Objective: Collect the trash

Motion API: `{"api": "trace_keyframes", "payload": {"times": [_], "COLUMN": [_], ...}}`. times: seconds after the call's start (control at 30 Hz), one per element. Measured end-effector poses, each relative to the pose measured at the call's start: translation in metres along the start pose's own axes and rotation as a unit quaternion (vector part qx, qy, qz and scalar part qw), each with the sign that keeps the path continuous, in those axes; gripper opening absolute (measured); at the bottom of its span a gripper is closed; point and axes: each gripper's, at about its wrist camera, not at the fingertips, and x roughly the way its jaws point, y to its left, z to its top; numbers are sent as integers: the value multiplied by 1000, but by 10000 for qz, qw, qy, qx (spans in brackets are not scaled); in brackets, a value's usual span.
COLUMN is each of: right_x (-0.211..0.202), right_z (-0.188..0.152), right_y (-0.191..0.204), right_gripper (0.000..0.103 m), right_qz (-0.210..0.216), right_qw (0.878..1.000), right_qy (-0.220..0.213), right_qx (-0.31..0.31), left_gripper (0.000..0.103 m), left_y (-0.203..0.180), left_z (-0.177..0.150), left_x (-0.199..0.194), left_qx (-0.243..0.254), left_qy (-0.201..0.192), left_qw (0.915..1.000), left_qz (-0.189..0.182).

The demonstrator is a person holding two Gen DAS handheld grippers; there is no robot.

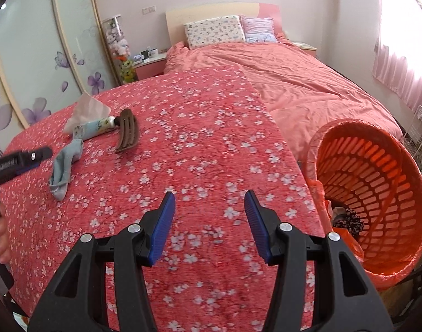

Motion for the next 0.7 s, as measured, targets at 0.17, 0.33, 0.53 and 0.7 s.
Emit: {"api": "trace_keyframes", "payload": {"times": [0.17,0.33,0.53,0.7], "right_x": [1,5,14,33], "right_z": [0,1,7,26], "right_y": [4,8,23,48], "right_gripper": [53,53,53,53], "right_qz": [-10,7,230,616], "right_qw": [10000,10000,9997,9981], "right_qy": [26,43,56,28], "right_qx": [-21,-58,-83,-17], "left_gripper": [55,16,18,27], "left_y": [-34,-26,18,40], "left_z": [-2,-8,-4,-6], "left_x": [30,46,25,31], "left_qx": [505,650,499,234], "left_qy": [210,521,374,417], "left_qw": [9975,9942,9903,9921], "left_qz": [445,686,1239,1164]}}
